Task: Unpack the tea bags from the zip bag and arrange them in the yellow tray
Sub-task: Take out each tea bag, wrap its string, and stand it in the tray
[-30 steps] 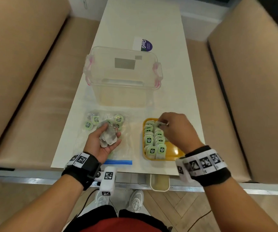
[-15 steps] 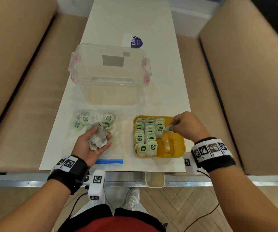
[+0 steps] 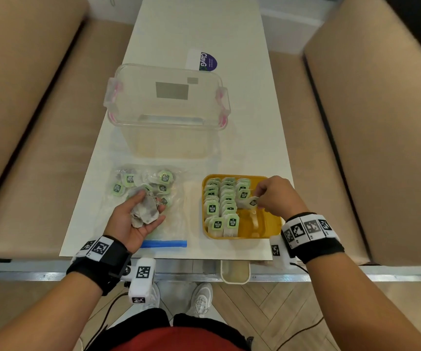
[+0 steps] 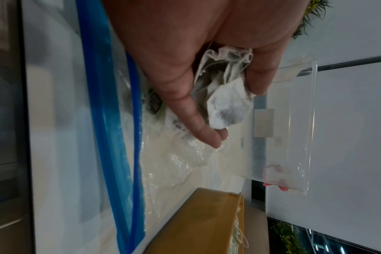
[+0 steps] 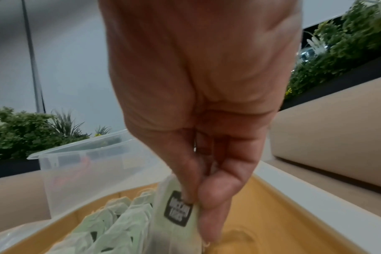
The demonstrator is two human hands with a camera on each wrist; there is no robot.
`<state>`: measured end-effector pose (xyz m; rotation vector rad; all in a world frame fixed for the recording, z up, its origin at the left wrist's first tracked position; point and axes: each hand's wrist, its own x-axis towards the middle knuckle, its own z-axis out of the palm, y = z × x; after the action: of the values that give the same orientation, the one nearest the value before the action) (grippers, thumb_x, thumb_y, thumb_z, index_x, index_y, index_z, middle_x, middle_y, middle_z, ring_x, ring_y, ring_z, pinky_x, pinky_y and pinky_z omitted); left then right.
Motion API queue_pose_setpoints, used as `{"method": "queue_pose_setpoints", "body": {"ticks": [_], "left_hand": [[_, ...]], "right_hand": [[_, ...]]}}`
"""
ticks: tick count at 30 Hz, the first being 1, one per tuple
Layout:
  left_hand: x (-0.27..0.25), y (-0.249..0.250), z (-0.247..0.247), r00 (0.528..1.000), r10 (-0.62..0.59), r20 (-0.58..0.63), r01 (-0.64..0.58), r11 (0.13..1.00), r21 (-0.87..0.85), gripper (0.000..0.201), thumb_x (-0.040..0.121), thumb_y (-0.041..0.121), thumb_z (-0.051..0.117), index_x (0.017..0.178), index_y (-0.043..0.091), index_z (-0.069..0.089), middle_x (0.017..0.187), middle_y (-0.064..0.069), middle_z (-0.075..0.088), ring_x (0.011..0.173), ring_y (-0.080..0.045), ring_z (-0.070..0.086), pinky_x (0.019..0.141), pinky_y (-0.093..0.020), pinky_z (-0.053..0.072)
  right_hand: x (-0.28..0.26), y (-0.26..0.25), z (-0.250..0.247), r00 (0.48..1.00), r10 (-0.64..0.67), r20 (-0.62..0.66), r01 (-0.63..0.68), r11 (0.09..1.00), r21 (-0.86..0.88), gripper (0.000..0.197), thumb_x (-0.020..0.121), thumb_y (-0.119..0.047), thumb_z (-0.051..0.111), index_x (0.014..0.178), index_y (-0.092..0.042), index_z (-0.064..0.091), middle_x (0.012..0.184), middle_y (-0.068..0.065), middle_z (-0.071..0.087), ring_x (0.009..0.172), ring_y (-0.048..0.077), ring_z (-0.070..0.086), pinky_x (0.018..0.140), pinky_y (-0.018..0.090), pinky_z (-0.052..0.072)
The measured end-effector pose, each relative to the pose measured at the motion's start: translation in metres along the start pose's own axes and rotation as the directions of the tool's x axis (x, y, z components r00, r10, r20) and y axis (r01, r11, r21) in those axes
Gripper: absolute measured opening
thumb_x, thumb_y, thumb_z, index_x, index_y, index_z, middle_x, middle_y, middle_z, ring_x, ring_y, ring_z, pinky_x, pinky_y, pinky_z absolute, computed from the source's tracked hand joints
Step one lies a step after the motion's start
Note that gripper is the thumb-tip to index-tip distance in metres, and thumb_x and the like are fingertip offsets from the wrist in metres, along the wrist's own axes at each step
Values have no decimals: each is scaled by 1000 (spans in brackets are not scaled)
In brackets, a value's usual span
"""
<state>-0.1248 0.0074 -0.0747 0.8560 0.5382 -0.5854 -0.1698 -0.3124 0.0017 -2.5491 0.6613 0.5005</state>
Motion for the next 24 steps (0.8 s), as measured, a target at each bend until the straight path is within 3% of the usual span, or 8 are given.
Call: {"method": "queue_pose_setpoints", "body": {"ticks": [4,9,15,21,24], "left_hand": [[-1,1,0,1000,5,7,-5,1000,-16,21,89,25,66,74,23,81,93,-8,75,86,-29,73,75,-42,61],[1,1,-1,1000,6,8,-6,1000,-17,23,90,24,65,74,23,81,95,-7,75,87,-29,74,73,-42,62],[1,2,-3,1000,21,14,-21,1000,-2,26,92,24,64,73,23,81,93,-7,75,84,-28,74,77,-42,60],[1,0,-4,1000,11,2,-11,1000,-2,28,94,24,62,74,22,81,92,-8,75,83,-27,74,78,-42,59],[1,-1,-4,1000,1,-10,-1,1000,-2,20,94,24,62,83,20,78,97,-10,74,83,-28,74,77,-43,60]], "right_hand": [[0,1,1,1000,16,-26,-17,999,-45,22,80,7,61,80,-13,71,83,3,64,79,21,62,59,23,44],[-1,2,9,999,-33,-18,31,993,-114,25,81,5,55,82,-11,74,96,8,67,89,24,62,70,30,51],[1,-4,18,998,-56,32,59,992,-115,22,81,5,56,80,-11,71,95,7,68,88,23,61,68,26,45],[2,-9,26,998,-63,19,65,994,-88,34,83,6,53,102,-12,74,105,6,69,95,24,63,76,30,52],[3,-9,27,997,-75,7,75,994,-76,36,83,5,53,106,-12,73,109,7,69,98,25,63,82,32,54]]}}
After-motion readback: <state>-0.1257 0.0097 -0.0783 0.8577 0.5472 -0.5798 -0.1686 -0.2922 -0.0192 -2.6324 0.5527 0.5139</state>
